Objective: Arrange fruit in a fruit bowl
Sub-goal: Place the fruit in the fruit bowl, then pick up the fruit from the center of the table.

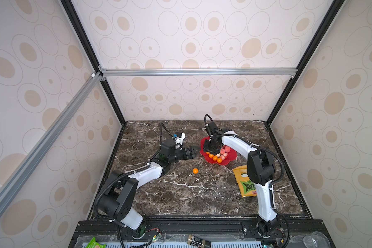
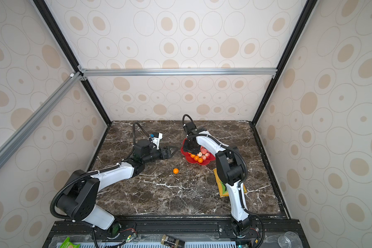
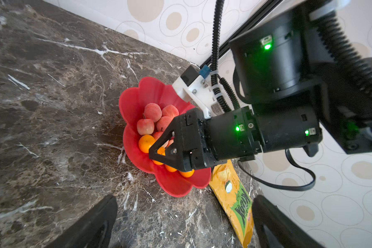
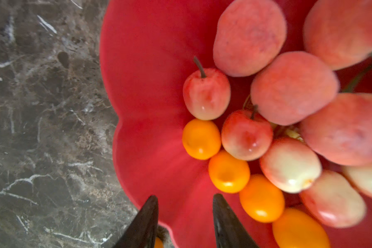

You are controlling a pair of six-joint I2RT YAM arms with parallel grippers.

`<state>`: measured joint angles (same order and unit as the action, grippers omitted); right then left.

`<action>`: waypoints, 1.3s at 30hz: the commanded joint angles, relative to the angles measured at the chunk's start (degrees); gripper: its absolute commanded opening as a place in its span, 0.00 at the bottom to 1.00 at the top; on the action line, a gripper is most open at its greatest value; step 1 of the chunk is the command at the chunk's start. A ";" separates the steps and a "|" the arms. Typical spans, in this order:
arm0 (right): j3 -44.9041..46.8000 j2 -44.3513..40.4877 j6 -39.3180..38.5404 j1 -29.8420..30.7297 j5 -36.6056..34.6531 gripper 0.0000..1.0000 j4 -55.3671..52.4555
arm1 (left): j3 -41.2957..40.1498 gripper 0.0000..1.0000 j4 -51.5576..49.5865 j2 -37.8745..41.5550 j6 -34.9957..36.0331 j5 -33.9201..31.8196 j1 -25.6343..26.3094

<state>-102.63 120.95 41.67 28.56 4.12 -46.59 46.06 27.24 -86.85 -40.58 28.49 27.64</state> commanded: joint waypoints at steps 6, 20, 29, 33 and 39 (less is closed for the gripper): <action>7.21 -10.95 -2.00 5.26 -6.72 0.46 0.18 | -6.41 0.99 -7.14 10.82 3.04 -3.99 -0.13; 11.81 -13.26 -3.57 16.56 -7.82 0.49 0.37 | -18.55 0.99 -17.63 28.69 2.24 -8.79 -0.18; 8.75 -6.90 -3.33 18.21 -6.67 0.56 -1.98 | -23.07 0.99 -17.52 31.53 1.43 -8.06 -0.17; 6.47 -4.18 -3.94 18.38 -6.49 0.58 -3.86 | -24.47 0.99 -15.96 31.57 0.44 -6.98 -0.21; 3.15 -0.23 -4.73 18.33 -5.87 0.59 -6.13 | -24.46 0.99 -16.04 31.69 0.50 -7.11 -0.15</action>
<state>-96.97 118.87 37.58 46.61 -2.02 -49.65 21.06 10.28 -56.01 -39.66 21.28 27.64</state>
